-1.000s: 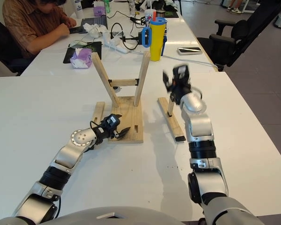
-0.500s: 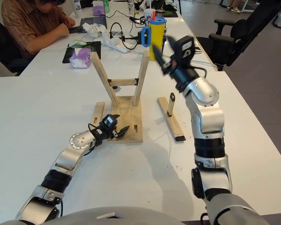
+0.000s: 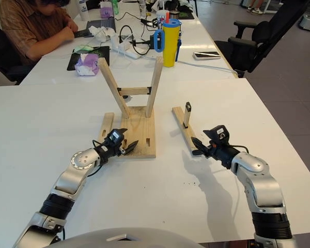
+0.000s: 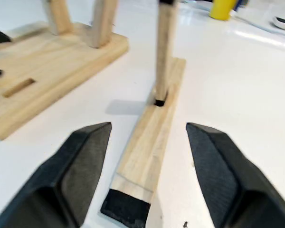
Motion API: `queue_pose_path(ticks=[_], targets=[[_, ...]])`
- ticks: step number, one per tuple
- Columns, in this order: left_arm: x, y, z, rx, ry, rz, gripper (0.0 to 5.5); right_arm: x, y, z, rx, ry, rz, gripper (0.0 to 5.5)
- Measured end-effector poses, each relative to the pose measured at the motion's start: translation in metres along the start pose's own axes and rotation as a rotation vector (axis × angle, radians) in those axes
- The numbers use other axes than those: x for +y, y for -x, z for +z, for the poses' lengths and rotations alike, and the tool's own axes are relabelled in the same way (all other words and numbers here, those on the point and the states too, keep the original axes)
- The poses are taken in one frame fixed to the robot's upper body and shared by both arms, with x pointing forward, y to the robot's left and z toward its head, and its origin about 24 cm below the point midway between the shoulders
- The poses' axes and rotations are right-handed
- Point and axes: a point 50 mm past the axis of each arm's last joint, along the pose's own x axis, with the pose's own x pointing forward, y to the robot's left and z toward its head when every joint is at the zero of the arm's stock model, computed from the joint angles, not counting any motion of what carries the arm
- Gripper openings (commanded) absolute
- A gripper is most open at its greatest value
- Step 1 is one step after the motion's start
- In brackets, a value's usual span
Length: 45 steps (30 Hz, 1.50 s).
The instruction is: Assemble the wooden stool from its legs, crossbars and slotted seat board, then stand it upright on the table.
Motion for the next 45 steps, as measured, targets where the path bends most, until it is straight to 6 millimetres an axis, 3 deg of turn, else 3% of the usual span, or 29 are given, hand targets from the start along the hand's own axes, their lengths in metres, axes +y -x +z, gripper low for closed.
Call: queue_pose_path(ticks=[5,10,15,21,25,28,30,32,36,40,45], targets=[[-0.001,0.0,0.003,-0.013,0.002,-0.002,3.57,0.009,-0.024,-0.006,0.056,-0.042,-0.03,3.76],[-0.001,-0.001,0.006,-0.036,0.034,-0.013,3.57,0.001,-0.036,-0.009,0.12,-0.037,-0.115,3.76],[-0.008,-0.005,0.006,-0.035,0.033,-0.034,3.57,0.003,-0.039,-0.018,0.19,-0.067,-0.128,2.96],[-0.011,-0.007,0.008,-0.037,0.048,-0.037,3.57,0.008,-0.043,-0.015,0.207,-0.071,-0.086,2.05],[-0.006,-0.006,0.014,-0.069,0.06,-0.01,3.57,0.008,-0.045,-0.014,0.199,-0.092,-0.079,2.05],[0.003,-0.006,0.041,-0.2,0.126,0.017,3.57,0.005,-0.048,-0.013,0.107,-0.236,-0.129,2.05],[0.008,-0.004,0.06,-0.284,0.152,0.01,3.57,-0.002,-0.05,0.003,-0.026,-0.303,-0.161,2.05],[0.013,0.002,0.071,-0.34,0.224,-0.023,3.76,-0.012,-0.047,0.033,-0.227,-0.357,-0.179,2.05],[0.021,0.017,0.076,-0.381,0.365,-0.142,4.24,-0.016,-0.038,0.078,-0.483,-0.452,-0.078,2.05],[0.025,0.032,0.087,-0.474,0.561,-0.288,4.84,-0.003,-0.034,0.109,-0.602,-0.565,0.165,2.05],[0.043,0.05,0.116,-0.633,0.755,-0.439,5.4,0.019,-0.018,0.123,-0.579,-0.619,0.537,2.05]])
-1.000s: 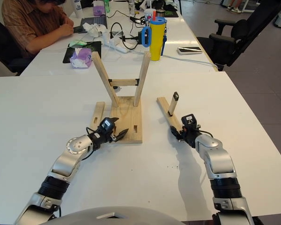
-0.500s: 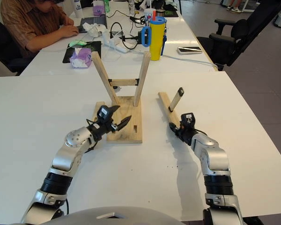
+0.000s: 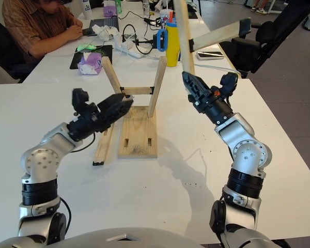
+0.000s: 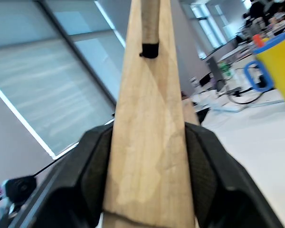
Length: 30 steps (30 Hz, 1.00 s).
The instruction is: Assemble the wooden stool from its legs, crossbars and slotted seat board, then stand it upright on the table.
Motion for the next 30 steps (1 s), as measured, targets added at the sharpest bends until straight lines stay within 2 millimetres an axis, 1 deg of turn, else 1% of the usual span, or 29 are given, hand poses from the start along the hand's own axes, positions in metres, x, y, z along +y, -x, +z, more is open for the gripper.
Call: queue_pose_path(ticks=[2,4,7,10,11,12,13,15,18,19,22,30], targets=[[-0.004,-0.002,0.004,-0.02,0.041,-0.031,5.4,0.009,0.0,-0.005,0.094,-0.034,0.101,2.05],[-0.006,-0.005,0.008,-0.041,0.095,-0.059,5.4,0.013,0.005,-0.01,0.198,-0.08,0.184,2.05],[-0.006,-0.011,0.012,-0.05,0.154,-0.086,5.4,0.013,0.015,-0.011,0.281,-0.122,0.243,2.05],[-0.005,-0.014,0.008,-0.034,0.193,-0.088,5.4,0.014,0.019,-0.01,0.325,-0.152,0.291,2.05],[-0.005,-0.015,0.007,-0.028,0.204,-0.089,5.18,0.012,0.02,-0.011,0.339,-0.165,0.297,2.05],[-0.005,-0.015,0.007,-0.024,0.212,-0.097,5.13,0.012,0.021,-0.012,0.353,-0.177,0.306,2.05],[-0.007,-0.016,0.006,-0.015,0.222,-0.108,4.94,0.012,0.021,-0.014,0.378,-0.191,0.323,2.05],[-0.008,-0.017,0.003,0.002,0.237,-0.122,4.73,0.013,0.023,-0.017,0.42,-0.221,0.355,2.05],[-0.009,-0.018,0.001,0.014,0.246,-0.132,4.25,0.015,0.023,-0.021,0.46,-0.245,0.388,2.05],[-0.01,-0.018,0.001,0.014,0.249,-0.136,4.17,0.016,0.023,-0.022,0.467,-0.25,0.397,2.05],[-0.011,-0.018,0.002,0.014,0.259,-0.152,3.63,0.019,0.023,-0.024,0.494,-0.256,0.427,2.05],[-0.016,-0.016,0.004,0.042,0.263,-0.195,2.37,0.021,0.027,-0.021,0.538,-0.248,0.456,2.05]])
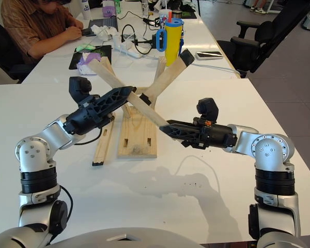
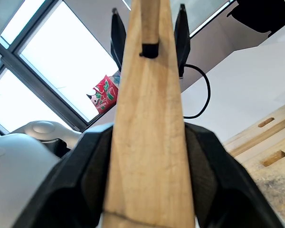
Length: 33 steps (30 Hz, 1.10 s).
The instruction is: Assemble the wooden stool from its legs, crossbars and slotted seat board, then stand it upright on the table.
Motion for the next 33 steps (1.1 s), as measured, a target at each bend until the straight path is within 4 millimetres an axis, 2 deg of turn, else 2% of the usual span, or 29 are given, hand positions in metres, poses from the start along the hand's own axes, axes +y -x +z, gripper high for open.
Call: queue_pose_path(ticks=[2,9,10,13,17,19,21,25,29,33], targets=[[0.0,0.002,0.0,0.012,-0.004,0.005,2.09,0.0,0.0,0.0,0.0,0.0,0.007,2.05],[-0.001,0.005,0.001,0.035,-0.014,0.016,2.07,0.0,0.0,0.0,0.009,0.001,0.003,2.05],[0.0,0.006,0.001,0.04,-0.019,0.022,2.07,-0.001,0.0,0.0,0.01,0.002,-0.001,2.41],[0.001,0.013,0.003,0.05,-0.026,0.044,2.07,-0.002,0.002,0.002,-0.004,0.02,-0.018,2.83],[0.005,0.036,0.014,0.033,-0.078,0.139,2.07,-0.01,0.003,-0.001,0.011,0.072,-0.095,3.41],[0.006,0.06,0.03,-0.015,-0.12,0.218,2.07,-0.02,0.001,-0.017,0.112,0.127,-0.191,3.64],[0.004,0.084,0.05,-0.049,-0.184,0.31,2.07,-0.035,-0.005,-0.038,0.249,0.225,-0.292,3.64],[0.002,0.11,0.076,-0.049,-0.306,0.426,2.07,-0.057,-0.027,-0.061,0.413,0.542,-0.383,3.64],[0.003,0.111,0.094,-0.072,-0.439,0.459,2.07,-0.08,-0.049,-0.088,0.502,0.742,-0.397,3.64],[0.007,0.105,0.09,0.001,-0.5,0.444,2.07,-0.093,-0.05,-0.094,0.571,0.853,-0.422,3.64]])
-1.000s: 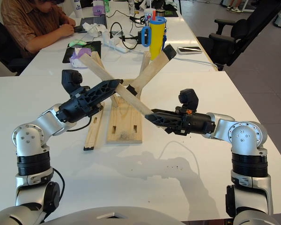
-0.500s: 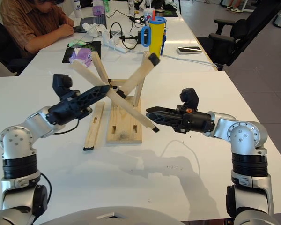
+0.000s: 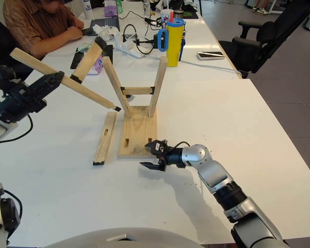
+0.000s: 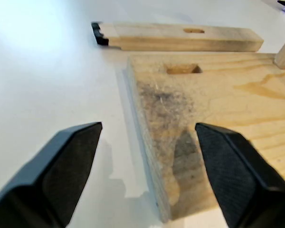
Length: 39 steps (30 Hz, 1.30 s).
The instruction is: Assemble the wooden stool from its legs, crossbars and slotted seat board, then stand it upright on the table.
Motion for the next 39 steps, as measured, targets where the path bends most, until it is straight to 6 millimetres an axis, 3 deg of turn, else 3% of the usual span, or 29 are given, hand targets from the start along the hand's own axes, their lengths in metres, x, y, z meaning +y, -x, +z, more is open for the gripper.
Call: queue_pose_path(ticks=[5,14,24,39], targets=[[-0.005,-0.004,-0.006,0.031,-0.066,-0.059,2.07,-0.006,0.001,-0.003,0.019,0.023,-0.011,3.64],[-0.015,-0.007,-0.038,0.138,-0.083,-0.117,2.07,-0.023,0.02,-0.01,0.084,0.01,0.013,3.64],[-0.023,-0.023,-0.066,0.261,-0.085,-0.213,2.07,-0.024,0.023,-0.012,0.102,-0.003,0.048,3.64],[-0.013,-0.035,-0.057,0.397,-0.193,-0.327,2.07,-0.025,0.025,-0.011,0.121,0.005,0.075,3.64]])
